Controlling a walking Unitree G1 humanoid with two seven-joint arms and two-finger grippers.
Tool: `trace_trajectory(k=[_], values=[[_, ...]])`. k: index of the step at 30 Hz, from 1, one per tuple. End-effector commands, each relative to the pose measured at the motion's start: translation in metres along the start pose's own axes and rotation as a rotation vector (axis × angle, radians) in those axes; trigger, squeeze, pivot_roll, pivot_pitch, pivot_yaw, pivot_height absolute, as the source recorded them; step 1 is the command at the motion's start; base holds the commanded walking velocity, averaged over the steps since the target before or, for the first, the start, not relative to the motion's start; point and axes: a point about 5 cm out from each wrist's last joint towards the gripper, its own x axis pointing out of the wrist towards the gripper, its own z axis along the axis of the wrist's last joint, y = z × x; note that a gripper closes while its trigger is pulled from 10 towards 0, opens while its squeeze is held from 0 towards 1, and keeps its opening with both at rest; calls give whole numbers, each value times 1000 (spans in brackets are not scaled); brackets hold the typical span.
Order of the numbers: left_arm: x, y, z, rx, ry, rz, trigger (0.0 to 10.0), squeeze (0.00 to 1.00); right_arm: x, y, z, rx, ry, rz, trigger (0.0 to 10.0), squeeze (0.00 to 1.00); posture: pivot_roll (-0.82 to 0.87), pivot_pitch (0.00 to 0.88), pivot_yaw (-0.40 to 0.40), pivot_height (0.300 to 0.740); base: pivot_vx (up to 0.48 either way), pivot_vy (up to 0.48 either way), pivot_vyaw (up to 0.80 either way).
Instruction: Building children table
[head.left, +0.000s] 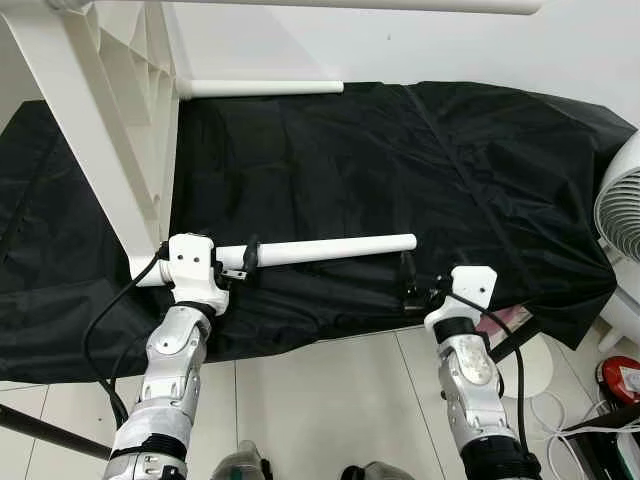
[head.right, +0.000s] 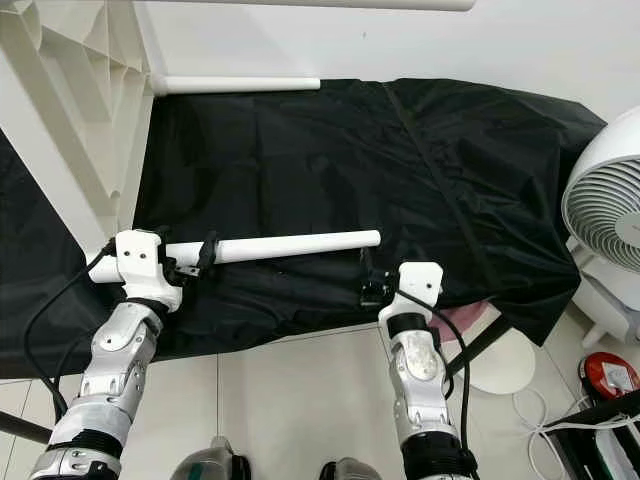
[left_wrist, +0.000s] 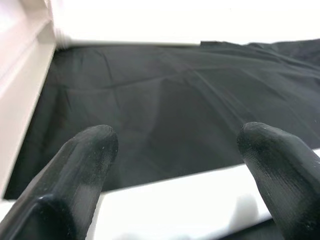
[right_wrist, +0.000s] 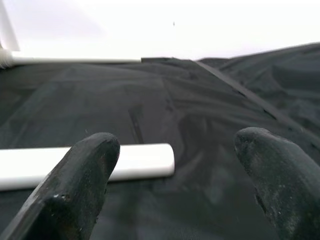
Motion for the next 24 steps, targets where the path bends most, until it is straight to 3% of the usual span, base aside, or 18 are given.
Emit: trace_trajectory(k=[1, 18, 24], values=[[0, 3, 4, 7, -23, 45, 10000, 0, 2, -1, 4, 10, -18, 3, 10000, 0, 36, 0, -13, 740, 0, 0, 0], [0, -1, 18, 35, -70, -3, 10000, 0, 11, -2, 13, -29, -38, 57, 10000, 0, 74, 0, -39, 740, 0, 0, 0], [3, 3, 24, 64, -80, 1, 10000, 0, 17, -11, 16, -50, -40, 38, 10000, 0, 69, 0, -48, 740, 0, 0, 0]])
